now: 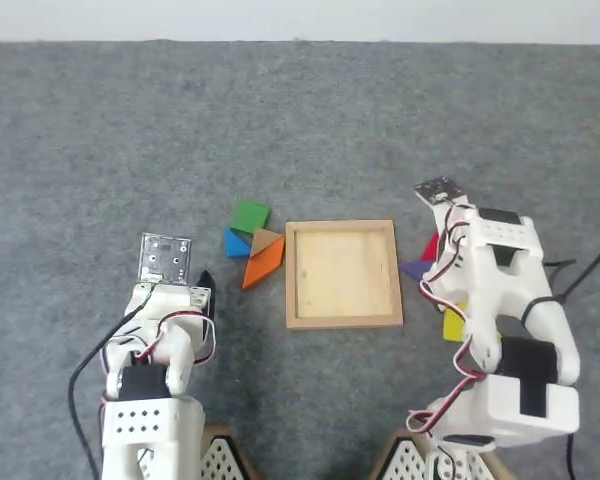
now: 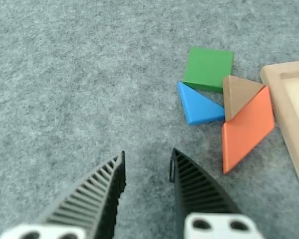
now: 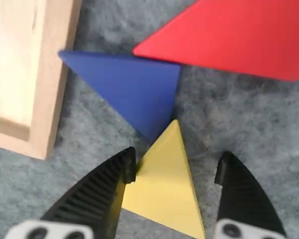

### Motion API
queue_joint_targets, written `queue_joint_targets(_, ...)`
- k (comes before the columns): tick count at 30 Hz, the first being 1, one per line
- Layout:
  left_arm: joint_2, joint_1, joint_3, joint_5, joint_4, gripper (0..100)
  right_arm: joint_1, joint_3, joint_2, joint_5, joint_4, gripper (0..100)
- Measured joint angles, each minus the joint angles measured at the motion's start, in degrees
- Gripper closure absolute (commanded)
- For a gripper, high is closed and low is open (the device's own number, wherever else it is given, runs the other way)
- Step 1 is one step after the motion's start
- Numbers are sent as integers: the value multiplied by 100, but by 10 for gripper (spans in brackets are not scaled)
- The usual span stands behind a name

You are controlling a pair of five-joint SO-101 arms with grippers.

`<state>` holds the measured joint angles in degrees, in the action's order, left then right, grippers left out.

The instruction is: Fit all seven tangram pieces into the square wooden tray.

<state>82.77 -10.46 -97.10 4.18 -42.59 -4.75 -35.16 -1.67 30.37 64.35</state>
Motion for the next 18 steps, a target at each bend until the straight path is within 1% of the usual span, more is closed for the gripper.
queue_joint_targets(3, 0, 0, 0, 0, 0, 849, -246, -44, -18, 26, -237, 902)
queue_joint_targets(6, 0, 0, 0, 0, 0, 849, -730, -35, -18, 26, -422, 983)
queue_joint_targets(12, 0, 0, 0, 0, 0, 849, -1890, 18, -26, 44, -721, 983)
queue_joint_targets(18, 0, 0, 0, 0, 0, 849, -3077, 862, -26, 35, -738, 983)
